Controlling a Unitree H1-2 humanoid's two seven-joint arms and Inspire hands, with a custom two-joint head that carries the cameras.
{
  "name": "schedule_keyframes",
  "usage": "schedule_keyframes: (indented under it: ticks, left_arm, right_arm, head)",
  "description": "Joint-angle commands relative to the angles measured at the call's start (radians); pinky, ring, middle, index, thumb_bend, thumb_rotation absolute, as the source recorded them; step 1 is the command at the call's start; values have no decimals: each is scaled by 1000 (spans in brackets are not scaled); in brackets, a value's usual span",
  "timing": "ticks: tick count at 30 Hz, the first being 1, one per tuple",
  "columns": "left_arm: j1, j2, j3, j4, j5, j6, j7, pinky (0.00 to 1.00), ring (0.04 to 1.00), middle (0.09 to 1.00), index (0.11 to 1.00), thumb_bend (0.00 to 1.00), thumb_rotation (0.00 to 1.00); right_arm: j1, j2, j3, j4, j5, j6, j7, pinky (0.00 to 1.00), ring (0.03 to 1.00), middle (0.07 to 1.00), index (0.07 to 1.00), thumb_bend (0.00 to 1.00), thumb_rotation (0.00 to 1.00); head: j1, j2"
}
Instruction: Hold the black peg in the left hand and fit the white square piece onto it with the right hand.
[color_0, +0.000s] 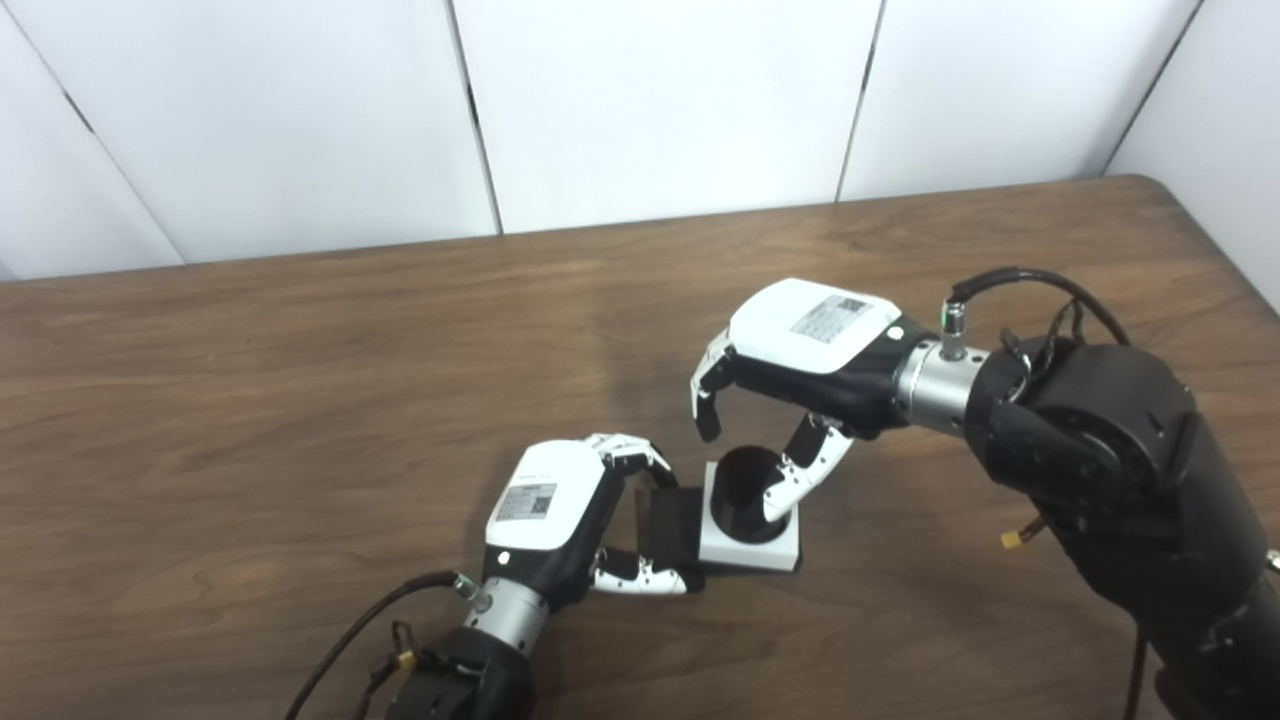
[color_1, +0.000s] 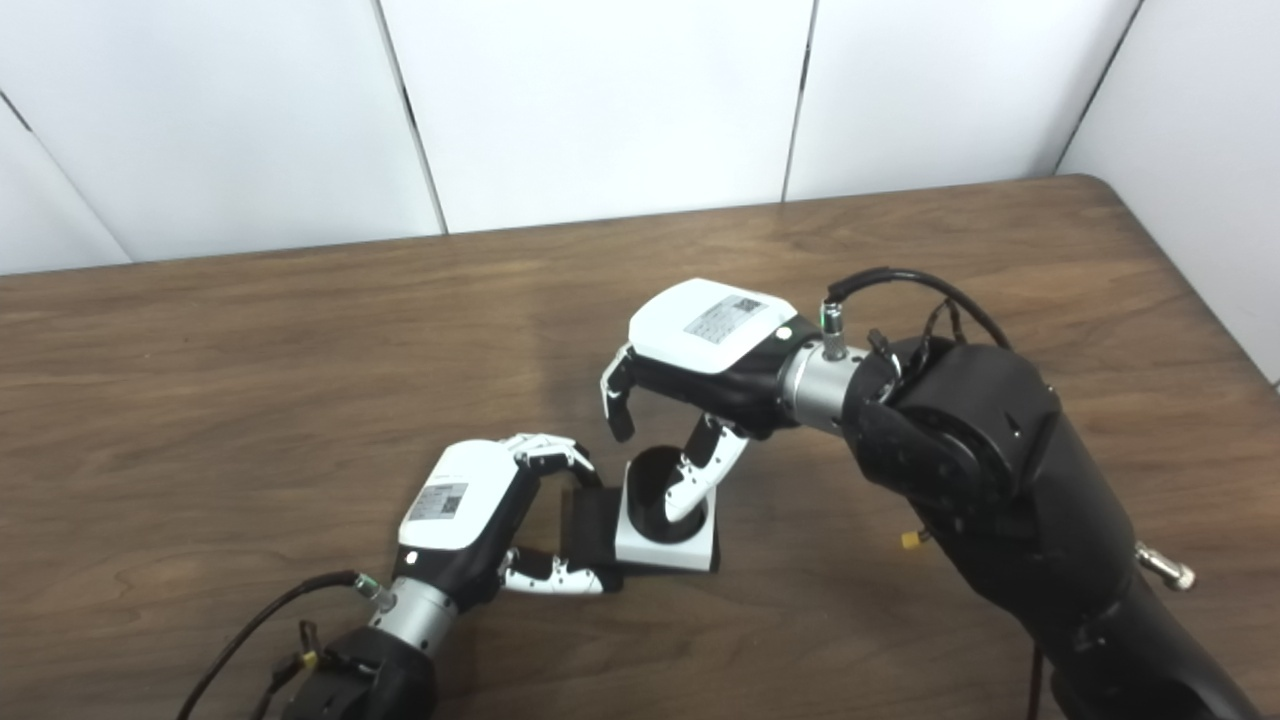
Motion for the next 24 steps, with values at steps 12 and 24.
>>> schedule_keyframes:
  ticks: [12,24]
  left_arm:
    - [13,24,-1,38,36,20,3,817,788,757,689,816,651]
    - [1,40,4,10,92,57,-104,879,838,820,801,978,747]
  right_arm:
    - [-21,-3,-19,3,14,-13,-44,823,824,747,592,781,413]
    - [-17,-10,-28,10,29,-16,-55,825,821,734,449,777,377]
  head:
    - [-3,4]
    - [-1,4]
